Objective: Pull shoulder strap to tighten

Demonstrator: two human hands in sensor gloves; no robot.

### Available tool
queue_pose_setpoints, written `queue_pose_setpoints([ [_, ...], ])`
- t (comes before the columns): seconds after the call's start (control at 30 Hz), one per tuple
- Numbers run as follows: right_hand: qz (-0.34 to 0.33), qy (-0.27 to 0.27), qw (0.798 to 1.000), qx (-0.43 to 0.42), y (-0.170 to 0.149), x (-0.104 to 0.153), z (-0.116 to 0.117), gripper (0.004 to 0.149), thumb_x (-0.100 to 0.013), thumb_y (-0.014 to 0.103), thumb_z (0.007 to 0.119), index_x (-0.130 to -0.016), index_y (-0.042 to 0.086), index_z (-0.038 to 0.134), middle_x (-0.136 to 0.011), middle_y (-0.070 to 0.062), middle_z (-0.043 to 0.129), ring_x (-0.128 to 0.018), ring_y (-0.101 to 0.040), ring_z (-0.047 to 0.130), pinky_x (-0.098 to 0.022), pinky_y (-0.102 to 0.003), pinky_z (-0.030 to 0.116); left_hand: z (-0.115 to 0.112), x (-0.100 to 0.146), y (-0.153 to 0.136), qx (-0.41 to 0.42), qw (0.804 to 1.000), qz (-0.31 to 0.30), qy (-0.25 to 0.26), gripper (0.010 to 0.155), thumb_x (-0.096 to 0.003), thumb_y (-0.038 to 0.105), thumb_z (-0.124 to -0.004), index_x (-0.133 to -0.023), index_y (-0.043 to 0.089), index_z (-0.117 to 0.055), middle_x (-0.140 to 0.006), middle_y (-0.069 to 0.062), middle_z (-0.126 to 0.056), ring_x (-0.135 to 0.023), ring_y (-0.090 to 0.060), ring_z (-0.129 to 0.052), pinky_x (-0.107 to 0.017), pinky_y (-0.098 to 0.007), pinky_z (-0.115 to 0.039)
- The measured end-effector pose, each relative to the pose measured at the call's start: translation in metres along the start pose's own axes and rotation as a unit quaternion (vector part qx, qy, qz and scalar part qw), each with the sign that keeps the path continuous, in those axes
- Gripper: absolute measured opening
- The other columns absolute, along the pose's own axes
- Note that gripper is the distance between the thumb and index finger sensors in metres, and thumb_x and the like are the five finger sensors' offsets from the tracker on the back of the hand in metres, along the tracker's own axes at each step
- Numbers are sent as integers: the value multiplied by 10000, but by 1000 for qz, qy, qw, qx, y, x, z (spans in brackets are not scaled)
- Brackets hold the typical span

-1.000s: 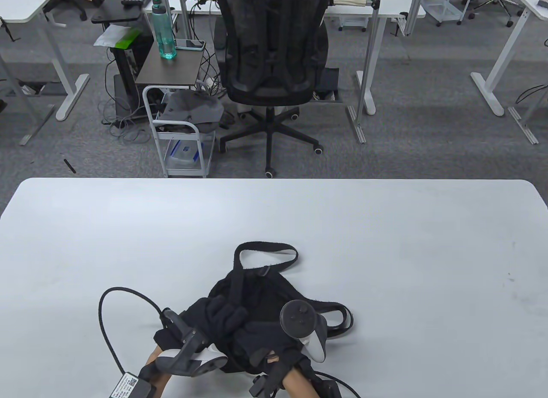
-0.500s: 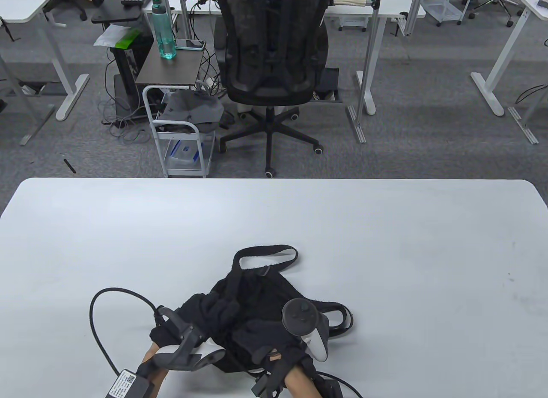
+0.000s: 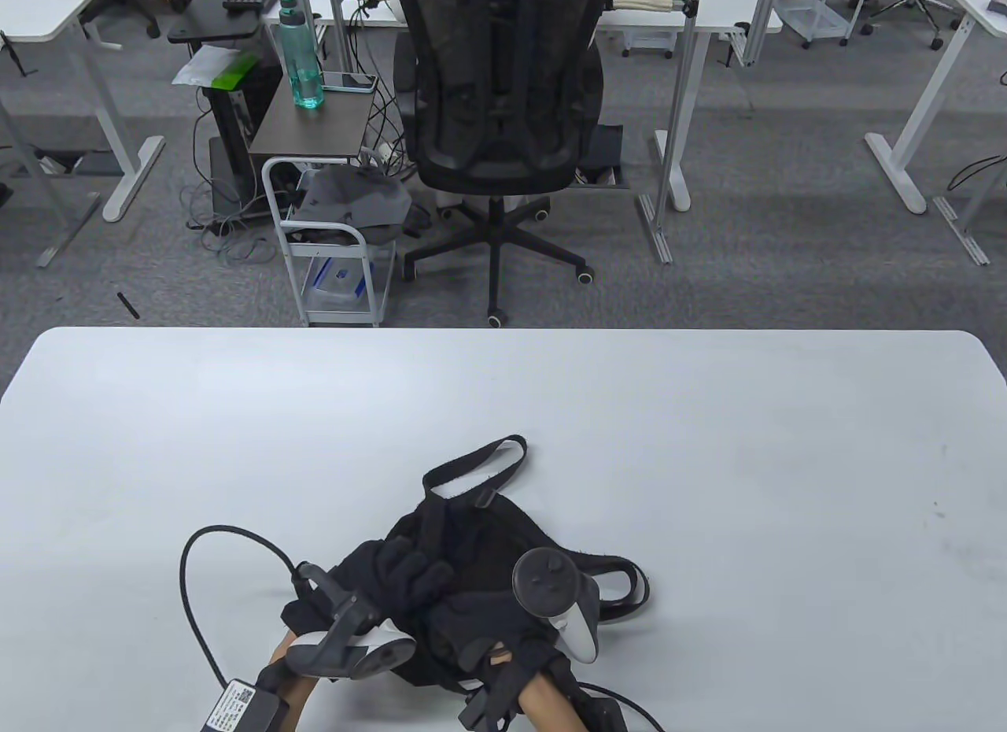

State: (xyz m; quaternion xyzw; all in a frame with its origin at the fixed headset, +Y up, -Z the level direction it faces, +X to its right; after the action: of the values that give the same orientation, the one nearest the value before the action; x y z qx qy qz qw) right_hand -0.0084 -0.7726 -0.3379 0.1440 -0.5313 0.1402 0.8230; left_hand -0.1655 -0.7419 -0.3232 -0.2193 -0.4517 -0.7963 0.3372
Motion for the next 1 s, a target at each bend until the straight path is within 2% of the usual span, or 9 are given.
queue_pose_setpoints([
  [0.17,2,15,1000,-10,-1,-1,0,370,-442,318,839,-587,24,1009,-511,-184,1081,-381,-368,1065,-422,-555,821,4,0,-8,-5,1000,18,-19,644,-292,481,-517,-933,472,-576,-763,134,-886,-793,-144,-882,-595,-350,-787],
  [0.3,0,6,999,-37,-2,2,-7,391,-441,337,853,-643,33,993,-600,-208,1054,-467,-411,1040,-458,-581,785,24,1,3,-55,998,7,20,636,-311,461,-545,-937,374,-617,-733,142,-905,-754,-133,-910,-580,-336,-805],
  [0.37,-5,3,999,-43,-3,2,-9,473,-440,381,857,-722,12,944,-679,-235,1006,-527,-428,1012,-480,-595,762,30,2,12,-54,998,-12,35,638,-312,465,-548,-935,357,-632,-709,143,-918,-730,-128,-929,-570,-332,-817],
  [0.4,-5,7,999,-44,-3,2,-9,477,-440,388,857,-727,16,941,-687,-233,1001,-534,-428,1010,-484,-596,760,31,2,16,-43,998,-16,34,639,-312,465,-548,-935,350,-632,-703,137,-918,-726,-132,-928,-571,-335,-814],
  [0.5,-12,14,998,-56,-2,2,-8,454,-448,374,833,-680,4,962,-624,-225,1032,-478,-414,1033,-461,-586,780,32,-1,27,-27,998,-31,42,640,-305,454,-555,-930,341,-640,-693,124,-925,-718,-144,-932,-568,-346,-814],
  [0.63,-19,0,999,-32,1,1,-9,386,-445,317,834,-607,10,1001,-529,-197,1074,-392,-380,1060,-427,-564,813,27,-1,22,1,999,-31,40,646,-301,463,-533,-930,356,-636,-689,138,-920,-721,-136,-929,-570,-342,-812],
  [0.77,-20,-1,1000,-19,4,2,-5,382,-448,317,824,-602,19,1006,-514,-183,1081,-379,-364,1066,-423,-553,822,15,-4,4,-2,1000,-4,5,649,-292,466,-510,-936,429,-582,-668,152,-909,-728,-124,-917,-580,-342,-801],
  [0.9,-14,7,1000,-16,2,1,-5,381,-445,313,833,-595,15,1015,-507,-191,1086,-374,-372,1067,-419,-556,821,10,-2,-7,-1,1000,13,-4,648,-291,469,-517,-935,438,-586,-661,147,-916,-723,-129,-923,-578,-346,-803],
  [1.0,-9,11,1000,-14,1,1,-4,380,-444,313,840,-602,14,1013,-521,-196,1082,-388,-382,1063,-425,-563,814,13,-2,-6,-6,1000,11,-1,646,-296,468,-530,-937,419,-598,-665,145,-917,-724,-130,-922,-578,-345,-804],
])
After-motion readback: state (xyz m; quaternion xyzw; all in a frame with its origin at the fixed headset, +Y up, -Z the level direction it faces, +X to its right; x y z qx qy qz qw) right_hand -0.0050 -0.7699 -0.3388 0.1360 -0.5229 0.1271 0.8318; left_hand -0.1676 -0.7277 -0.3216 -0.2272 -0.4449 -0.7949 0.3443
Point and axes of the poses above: the tracker on the back of each hand, its own y axis roughly to the thumb side, its own x axis roughly from the fingertips to the wrist, z = x × y, the point moved 3 cm from there along -x, roughly from the wrist to the fingertips
